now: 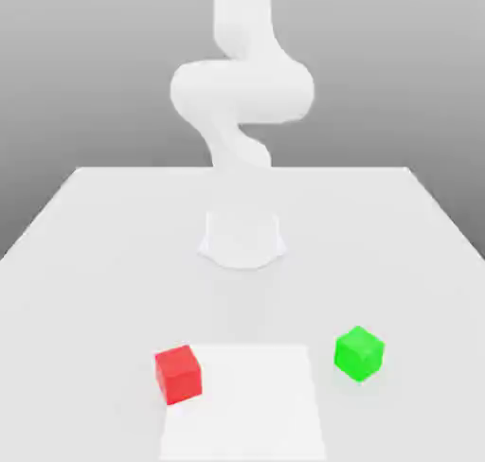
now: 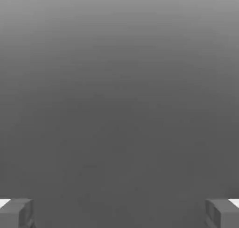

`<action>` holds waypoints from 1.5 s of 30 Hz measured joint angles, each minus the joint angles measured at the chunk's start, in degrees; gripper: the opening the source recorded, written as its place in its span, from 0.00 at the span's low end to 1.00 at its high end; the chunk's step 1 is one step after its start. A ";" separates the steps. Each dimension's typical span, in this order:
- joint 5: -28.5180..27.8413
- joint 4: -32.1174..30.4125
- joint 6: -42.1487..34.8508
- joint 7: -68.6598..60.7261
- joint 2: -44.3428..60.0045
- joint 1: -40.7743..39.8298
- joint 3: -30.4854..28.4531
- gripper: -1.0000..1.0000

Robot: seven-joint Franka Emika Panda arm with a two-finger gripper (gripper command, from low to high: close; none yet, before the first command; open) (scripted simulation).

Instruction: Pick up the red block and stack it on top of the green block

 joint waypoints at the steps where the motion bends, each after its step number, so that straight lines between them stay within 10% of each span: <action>1: -1.62 -1.17 1.22 -0.72 2.47 -0.65 0.23 0.50; 13: -10.37 -13.90 14.70 -14.87 28.59 -4.81 -4.64 0.50; 29: 7.49 -20.50 35.12 -40.51 55.42 -7.81 -3.53 0.50; 30: 7.61 -20.42 35.79 -40.64 56.24 -7.95 -3.37 0.00; 45: 4.55 -22.04 26.08 -38.34 44.85 -7.67 -4.39 0.00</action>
